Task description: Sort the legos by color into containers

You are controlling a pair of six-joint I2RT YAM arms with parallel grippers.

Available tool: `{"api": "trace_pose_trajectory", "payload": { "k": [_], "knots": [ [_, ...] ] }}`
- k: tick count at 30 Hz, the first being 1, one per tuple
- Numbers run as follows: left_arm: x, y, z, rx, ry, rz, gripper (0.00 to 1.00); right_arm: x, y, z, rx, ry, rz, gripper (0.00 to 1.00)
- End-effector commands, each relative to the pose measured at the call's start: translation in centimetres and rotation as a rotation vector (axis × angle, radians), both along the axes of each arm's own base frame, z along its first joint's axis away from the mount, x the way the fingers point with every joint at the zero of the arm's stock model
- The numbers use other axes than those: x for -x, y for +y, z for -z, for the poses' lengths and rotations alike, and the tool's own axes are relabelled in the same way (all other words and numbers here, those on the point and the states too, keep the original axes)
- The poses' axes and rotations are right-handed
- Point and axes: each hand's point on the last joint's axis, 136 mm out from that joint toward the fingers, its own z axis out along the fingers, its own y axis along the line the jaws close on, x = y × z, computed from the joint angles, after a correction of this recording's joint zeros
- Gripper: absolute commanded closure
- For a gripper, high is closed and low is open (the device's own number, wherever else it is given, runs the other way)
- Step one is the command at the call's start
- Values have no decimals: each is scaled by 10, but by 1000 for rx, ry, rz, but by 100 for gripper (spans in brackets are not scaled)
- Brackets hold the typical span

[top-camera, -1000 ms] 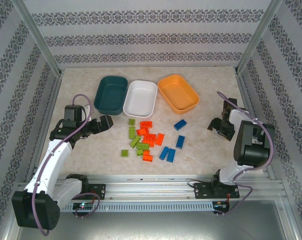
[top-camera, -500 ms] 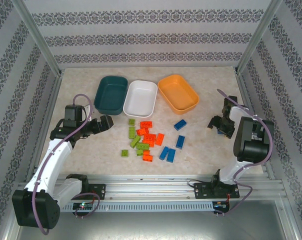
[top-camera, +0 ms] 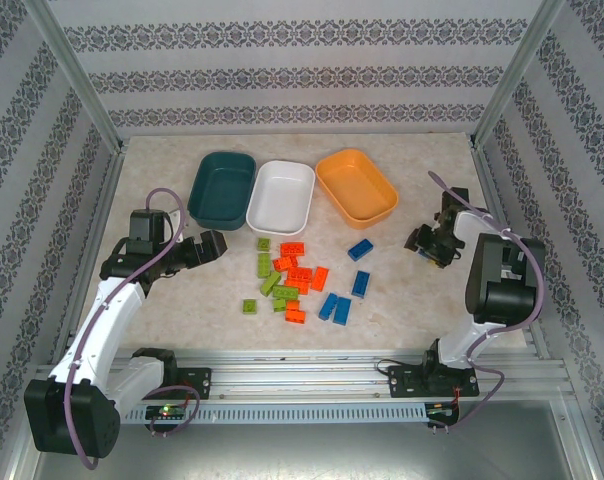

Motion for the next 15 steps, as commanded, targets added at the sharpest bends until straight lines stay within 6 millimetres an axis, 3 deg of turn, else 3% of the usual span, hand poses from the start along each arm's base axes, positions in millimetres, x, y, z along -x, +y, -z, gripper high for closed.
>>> {"api": "trace_pose_trajectory", "payload": {
  "k": [1,4,15],
  "knots": [
    [0,-2,2,-1,-3,7,0,-6,0,-15,49,-25,0,36],
    [1,-2,2,-2,-4,7,0,-3,-15,-14,127,-3,21,35],
    [0,-1,2,-4,-8,5,0,-16,-22,-7,155,-5,78,37]
  ]
}}
